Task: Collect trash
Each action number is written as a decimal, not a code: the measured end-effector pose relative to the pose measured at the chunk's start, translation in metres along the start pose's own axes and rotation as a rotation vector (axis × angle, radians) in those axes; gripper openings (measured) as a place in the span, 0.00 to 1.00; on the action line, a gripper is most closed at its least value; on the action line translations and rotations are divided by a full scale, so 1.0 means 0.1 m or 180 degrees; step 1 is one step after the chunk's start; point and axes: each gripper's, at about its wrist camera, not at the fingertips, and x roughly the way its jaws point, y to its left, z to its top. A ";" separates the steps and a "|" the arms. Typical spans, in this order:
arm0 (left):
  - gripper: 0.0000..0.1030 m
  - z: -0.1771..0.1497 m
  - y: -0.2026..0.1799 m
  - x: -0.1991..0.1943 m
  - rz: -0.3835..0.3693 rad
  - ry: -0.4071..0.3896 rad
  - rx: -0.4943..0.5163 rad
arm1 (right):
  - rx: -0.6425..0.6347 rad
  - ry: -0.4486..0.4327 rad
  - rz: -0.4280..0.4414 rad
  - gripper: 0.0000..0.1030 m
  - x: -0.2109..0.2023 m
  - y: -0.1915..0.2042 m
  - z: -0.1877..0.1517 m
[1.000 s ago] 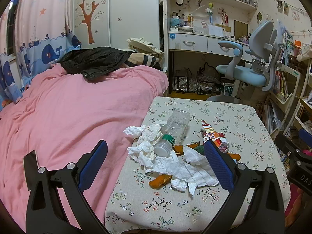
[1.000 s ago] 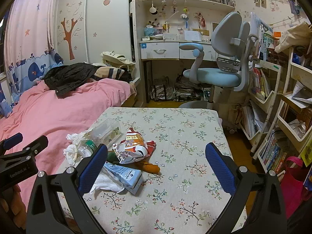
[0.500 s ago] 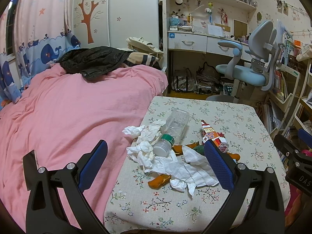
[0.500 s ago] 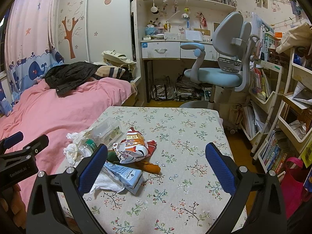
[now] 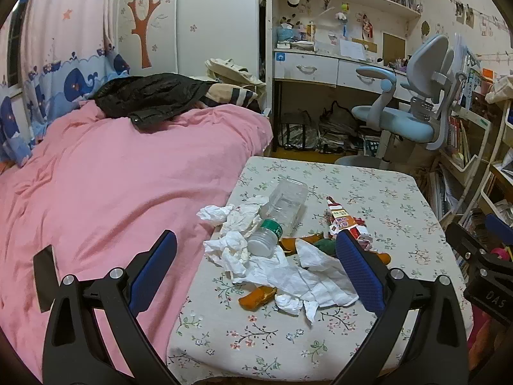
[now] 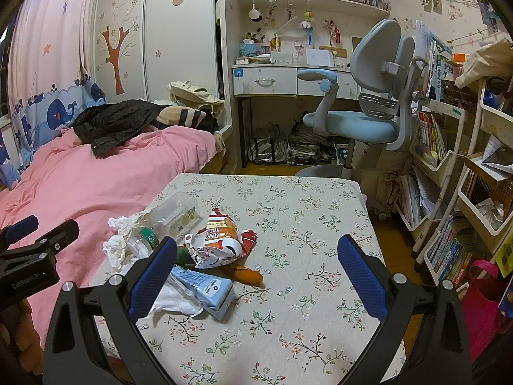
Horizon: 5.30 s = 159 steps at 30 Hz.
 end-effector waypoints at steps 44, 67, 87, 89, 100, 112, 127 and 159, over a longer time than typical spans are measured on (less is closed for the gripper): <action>0.93 0.16 -0.03 -0.13 -0.0335 -0.0005 0.0068 | -0.0205 0.0059 -0.0041 0.94 0.14 0.10 0.05; 0.93 0.05 0.42 0.53 0.0048 0.0726 -0.0155 | -0.0242 0.0281 -0.0094 0.94 0.29 -0.10 -0.02; 0.16 -0.21 -0.51 1.17 -0.0652 0.1078 0.0101 | 0.0001 0.0488 -0.0019 0.94 0.45 -0.40 -0.08; 0.01 -0.18 -0.47 1.10 -0.0735 0.1031 0.0102 | 0.0017 0.0495 -0.0012 0.94 0.46 -0.40 -0.07; 0.01 -0.07 0.09 0.27 -0.1299 0.0534 -0.0218 | -0.0360 0.0643 0.0327 0.94 0.55 -0.11 -0.16; 0.01 -0.26 0.51 0.12 -0.1368 0.0635 -0.0460 | -0.1435 0.0858 0.0902 0.67 0.84 0.63 -0.28; 0.01 -0.24 0.59 0.13 -0.1413 0.0596 -0.0567 | -0.0755 0.1221 0.1338 0.22 1.03 0.40 -0.39; 0.01 -0.92 0.51 -1.08 -0.1780 0.0649 -0.0393 | -0.0639 0.2159 0.1529 0.35 -0.30 0.65 -2.03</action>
